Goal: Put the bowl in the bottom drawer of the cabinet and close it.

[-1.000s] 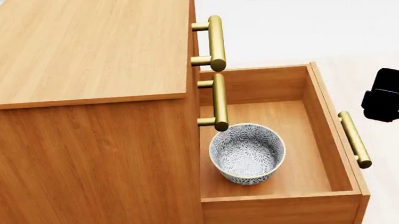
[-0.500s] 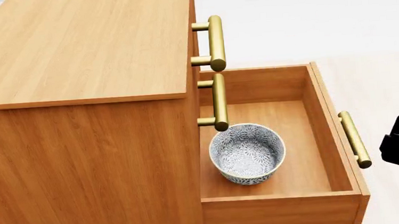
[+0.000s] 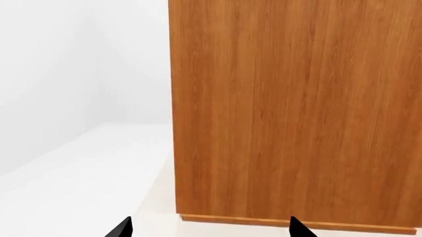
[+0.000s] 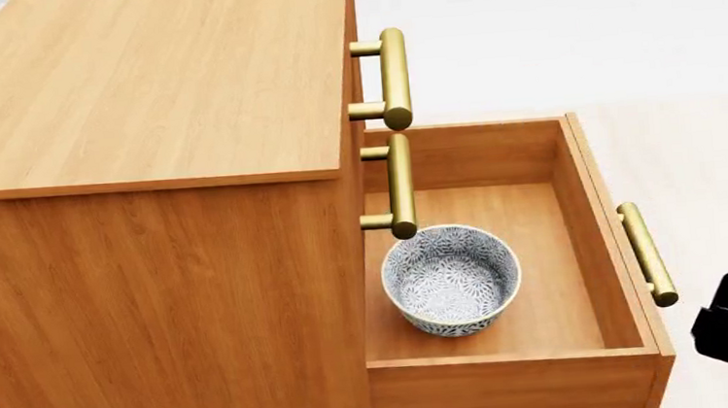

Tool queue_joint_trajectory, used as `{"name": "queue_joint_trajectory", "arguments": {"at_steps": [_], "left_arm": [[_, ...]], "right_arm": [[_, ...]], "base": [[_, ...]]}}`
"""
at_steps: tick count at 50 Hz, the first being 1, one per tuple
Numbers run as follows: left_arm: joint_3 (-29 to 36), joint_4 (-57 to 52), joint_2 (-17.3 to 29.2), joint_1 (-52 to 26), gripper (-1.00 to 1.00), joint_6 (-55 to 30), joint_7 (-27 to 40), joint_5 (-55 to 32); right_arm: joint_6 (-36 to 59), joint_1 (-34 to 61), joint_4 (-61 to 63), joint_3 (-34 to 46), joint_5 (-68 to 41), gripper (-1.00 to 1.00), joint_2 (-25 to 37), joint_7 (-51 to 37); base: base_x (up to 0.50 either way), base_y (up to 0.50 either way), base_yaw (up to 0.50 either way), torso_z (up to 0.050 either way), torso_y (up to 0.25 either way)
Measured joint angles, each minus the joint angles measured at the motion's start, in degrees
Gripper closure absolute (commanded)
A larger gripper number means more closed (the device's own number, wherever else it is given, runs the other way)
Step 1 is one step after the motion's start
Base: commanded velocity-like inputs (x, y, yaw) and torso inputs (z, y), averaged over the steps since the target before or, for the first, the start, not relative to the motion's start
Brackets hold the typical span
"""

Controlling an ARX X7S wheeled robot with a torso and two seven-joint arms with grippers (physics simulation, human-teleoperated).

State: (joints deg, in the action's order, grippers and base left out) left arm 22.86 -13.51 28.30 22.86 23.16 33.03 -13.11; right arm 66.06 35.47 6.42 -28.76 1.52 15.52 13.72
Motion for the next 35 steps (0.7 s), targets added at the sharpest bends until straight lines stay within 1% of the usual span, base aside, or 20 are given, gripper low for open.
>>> {"name": "queue_joint_trajectory", "arguments": {"at_steps": [25,35], "left_arm": [[0.21,0.37,0.1,-0.02,-1.0,0.47,-0.13,-0.59],[0.21,0.33,0.25,0.04,-1.0,0.67,-0.12,-0.69]], "right_arm": [[-4.24,-3.79,-2.85,-0.79,-0.04,-1.0,-0.81,-0.69],[-7.17,-4.2,-6.48,-0.62,0.22,-1.0,-0.8,-1.44]], "base": [[0.0,0.0,0.0,0.0,0.0],[0.0,0.0,0.0,0.0,0.0]]}}
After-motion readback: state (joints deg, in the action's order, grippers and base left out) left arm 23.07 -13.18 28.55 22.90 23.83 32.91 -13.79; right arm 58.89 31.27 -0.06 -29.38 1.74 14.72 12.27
